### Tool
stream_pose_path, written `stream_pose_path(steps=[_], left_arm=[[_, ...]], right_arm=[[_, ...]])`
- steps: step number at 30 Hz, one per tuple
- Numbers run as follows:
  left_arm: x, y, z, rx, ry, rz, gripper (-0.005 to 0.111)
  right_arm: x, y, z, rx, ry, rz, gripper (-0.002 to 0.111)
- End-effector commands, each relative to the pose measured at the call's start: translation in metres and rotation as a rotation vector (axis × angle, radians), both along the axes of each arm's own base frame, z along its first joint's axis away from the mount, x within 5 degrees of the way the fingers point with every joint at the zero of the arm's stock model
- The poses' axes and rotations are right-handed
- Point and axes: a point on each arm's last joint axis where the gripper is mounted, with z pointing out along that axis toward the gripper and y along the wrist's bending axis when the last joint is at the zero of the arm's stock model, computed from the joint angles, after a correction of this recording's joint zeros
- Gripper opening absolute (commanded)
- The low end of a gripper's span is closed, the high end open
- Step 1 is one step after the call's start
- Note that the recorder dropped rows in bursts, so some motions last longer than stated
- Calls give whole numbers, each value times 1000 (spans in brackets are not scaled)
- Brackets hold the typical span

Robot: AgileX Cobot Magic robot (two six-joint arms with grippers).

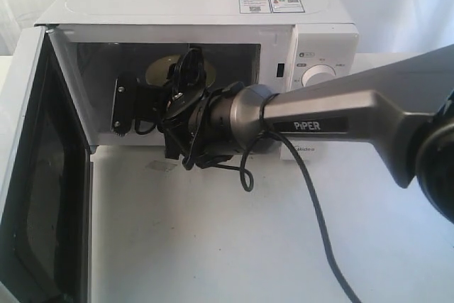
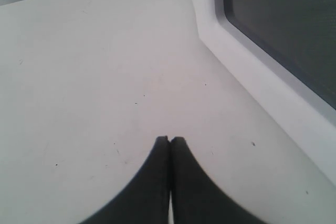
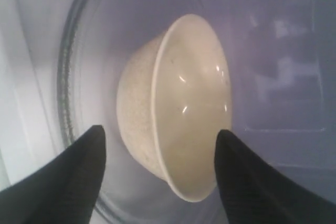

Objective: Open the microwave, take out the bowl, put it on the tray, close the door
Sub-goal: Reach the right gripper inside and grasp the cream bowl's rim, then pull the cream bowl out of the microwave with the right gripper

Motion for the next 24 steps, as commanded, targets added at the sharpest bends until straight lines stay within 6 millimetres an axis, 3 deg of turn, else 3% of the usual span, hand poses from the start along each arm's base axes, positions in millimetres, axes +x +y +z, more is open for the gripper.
stream_pose_path(steps=[1, 10, 24], left_arm=[[0, 0, -1, -13, 2, 0, 0], [0, 0, -1, -13, 2, 0, 0], [0, 0, -1, -13, 2, 0, 0]], right_arm=[[9, -2, 0, 21, 0, -6, 57], [12, 2, -15, 5, 20, -4, 57], [18, 7, -6, 35, -1, 7, 57]])
